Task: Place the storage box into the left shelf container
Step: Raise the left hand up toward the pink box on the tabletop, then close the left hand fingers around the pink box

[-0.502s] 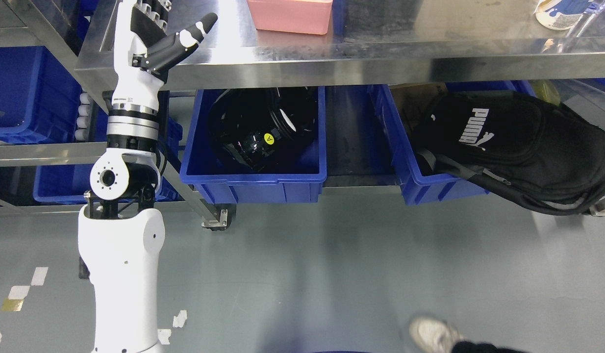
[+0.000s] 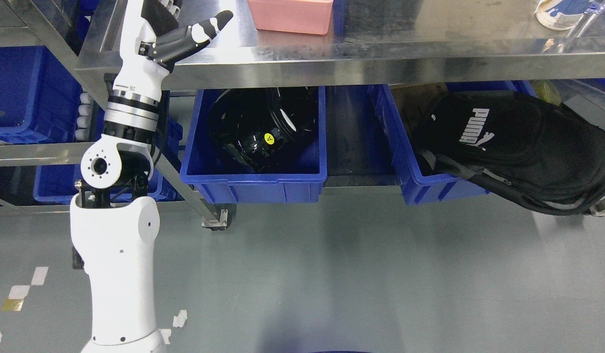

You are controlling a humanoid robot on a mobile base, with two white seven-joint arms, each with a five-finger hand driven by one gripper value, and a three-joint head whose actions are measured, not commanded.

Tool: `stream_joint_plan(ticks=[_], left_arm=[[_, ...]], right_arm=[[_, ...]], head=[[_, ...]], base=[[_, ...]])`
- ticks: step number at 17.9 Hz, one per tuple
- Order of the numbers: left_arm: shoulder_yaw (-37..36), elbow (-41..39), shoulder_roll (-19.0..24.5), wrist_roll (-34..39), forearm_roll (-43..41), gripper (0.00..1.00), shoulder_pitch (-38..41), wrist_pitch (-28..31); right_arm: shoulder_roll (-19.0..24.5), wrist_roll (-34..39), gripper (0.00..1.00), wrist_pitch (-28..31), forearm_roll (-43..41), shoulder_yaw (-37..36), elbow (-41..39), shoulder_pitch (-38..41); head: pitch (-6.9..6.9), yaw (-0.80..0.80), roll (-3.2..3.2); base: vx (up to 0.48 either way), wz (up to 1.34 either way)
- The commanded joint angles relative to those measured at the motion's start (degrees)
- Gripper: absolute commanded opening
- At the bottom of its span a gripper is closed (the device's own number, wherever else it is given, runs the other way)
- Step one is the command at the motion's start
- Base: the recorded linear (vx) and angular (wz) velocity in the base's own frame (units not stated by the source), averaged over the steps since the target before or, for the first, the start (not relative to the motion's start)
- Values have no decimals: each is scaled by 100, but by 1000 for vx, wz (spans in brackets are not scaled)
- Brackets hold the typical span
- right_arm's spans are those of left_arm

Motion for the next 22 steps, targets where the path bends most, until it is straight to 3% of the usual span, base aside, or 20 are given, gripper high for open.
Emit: stream_joint_plan(ticks=[1,4,6,9,13,15,18,20,22], left_arm=[[214,721,807,-539,-760,100,-868,2],[40,906,1142,-1020,-909,100,-1230,-42],[-338,1239,1475,-1985,-1531,100,-1536,-24],[-1049,1793,1547,-2121,-2306,98,-2257,-50],[-2209,2813,1398,-2200,-2747,98,-3215,-156],[-2614,3155,1065,-2471,-2765,99,-3471,-165],[-2721,3830,634,-2849,-2782,99,-3568,-558],[-2730,4192,563,-3070,-2905,99,-3595,-1172],[-2704,4413,545,-3071,-3447,99,-3604,-1342]], right_arm=[[-100,21,100,-10,-123,0,-100,-27],[-100,30,100,-1,-123,-9,-100,-27],[-100,30,100,-1,-123,0,-100,-27],[-100,21,100,-1,-123,0,-100,-27],[-100,30,100,-10,-123,0,-100,-27],[-100,30,100,-1,-123,0,-100,-27],[-100,21,100,-10,-123,0,-100,-27],[-100,30,100,-1,-123,0,-100,-27],[-100,30,100,-10,-123,0,-100,-27]], head=[[0,0,0],[0,0,0],[0,0,0],[0,0,0],[0,0,0],[0,0,0],[0,0,0],[0,0,0],[0,0,0]], base=[[0,0],[0,0],[7,11],[0,8],[0,-4],[-1,8],[-1,6],[0,0],[0,0]])
